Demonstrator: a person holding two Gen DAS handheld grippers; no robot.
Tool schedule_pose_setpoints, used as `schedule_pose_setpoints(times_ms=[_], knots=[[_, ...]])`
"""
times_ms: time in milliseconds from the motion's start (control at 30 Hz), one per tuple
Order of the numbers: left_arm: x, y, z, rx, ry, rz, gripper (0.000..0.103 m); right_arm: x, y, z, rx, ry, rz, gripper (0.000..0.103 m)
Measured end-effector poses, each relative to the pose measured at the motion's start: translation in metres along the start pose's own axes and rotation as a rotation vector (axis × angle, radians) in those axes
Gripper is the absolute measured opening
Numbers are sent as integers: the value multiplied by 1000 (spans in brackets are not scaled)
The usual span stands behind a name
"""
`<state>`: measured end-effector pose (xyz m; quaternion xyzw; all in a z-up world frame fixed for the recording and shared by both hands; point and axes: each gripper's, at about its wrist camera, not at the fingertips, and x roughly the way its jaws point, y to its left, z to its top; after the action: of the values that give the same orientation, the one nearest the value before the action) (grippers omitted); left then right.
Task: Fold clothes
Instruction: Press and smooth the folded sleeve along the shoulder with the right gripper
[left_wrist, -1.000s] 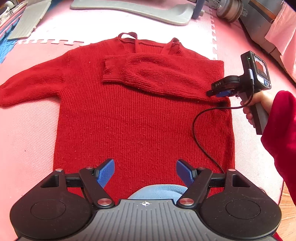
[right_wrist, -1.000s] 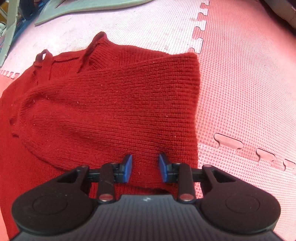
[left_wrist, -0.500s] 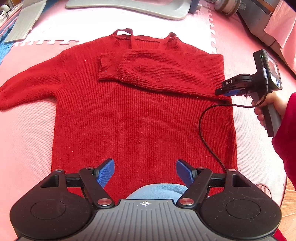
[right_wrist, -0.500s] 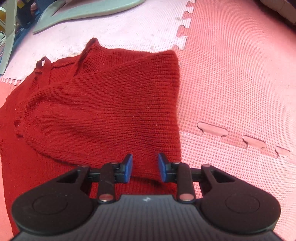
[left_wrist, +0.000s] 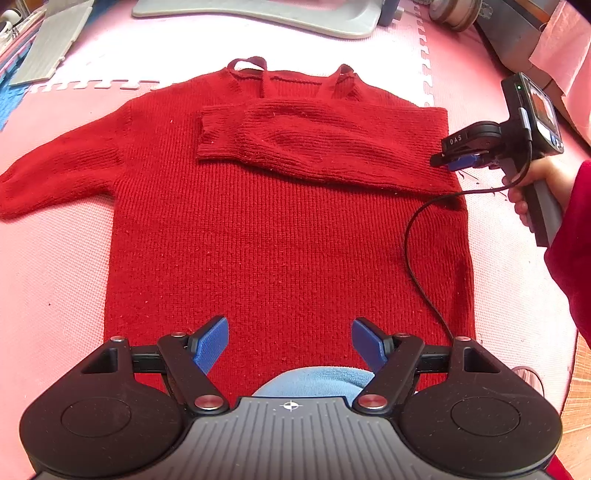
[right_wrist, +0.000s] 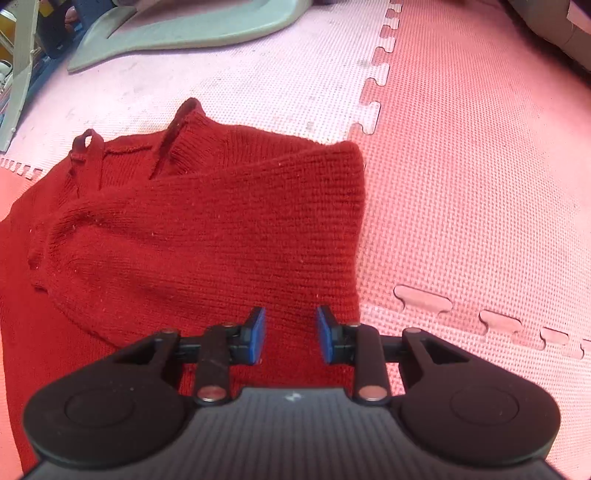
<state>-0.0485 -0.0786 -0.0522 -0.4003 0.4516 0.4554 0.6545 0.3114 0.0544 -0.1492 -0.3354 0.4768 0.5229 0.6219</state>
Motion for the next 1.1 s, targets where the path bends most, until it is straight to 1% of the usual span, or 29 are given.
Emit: schedule_pose_setpoints(times_ms=[67,133,267,333,367,467,533,600,767,833,867,900,933,1000,1100], knots=[[-1,-2,1,2,-7,-6,76,12,-5,4,12,16,-12,30],[-1,-3,3,0,-12,-12,76,21,-11,3,27,5,-6,30],[-1,-5,7,-1,-21,-25,76,22,-10,3,8,15,-9,31],[-2,-9,10,2,-29,-32,76,21,-9,10,12,40,-14,31],[-1,-11,11,2,-32,-36,76,18,-9,13,21,40,-15,30],[2,-16,15,8,-32,-46,76,6,-10,24,21,-19,-14,31],[6,-20,16,16,-25,-48,76,8,-15,34,34,-27,-19,31],[10,-22,15,22,-9,-43,76,17,-23,40,43,-15,-34,31],[19,-18,16,15,13,-34,76,36,-47,35,125,8,18,36],[21,-16,17,13,16,-34,76,35,-46,39,114,24,13,36],[23,-16,18,14,17,-34,76,31,-43,42,93,25,-4,36],[24,-15,18,16,20,-35,76,25,-39,46,67,10,-22,36],[25,-15,18,17,22,-36,76,20,-36,49,54,-9,-23,36],[28,-16,19,26,27,-37,76,12,-31,54,42,-37,-2,35],[28,-19,22,39,22,-31,76,13,-23,63,5,-45,-12,31]])
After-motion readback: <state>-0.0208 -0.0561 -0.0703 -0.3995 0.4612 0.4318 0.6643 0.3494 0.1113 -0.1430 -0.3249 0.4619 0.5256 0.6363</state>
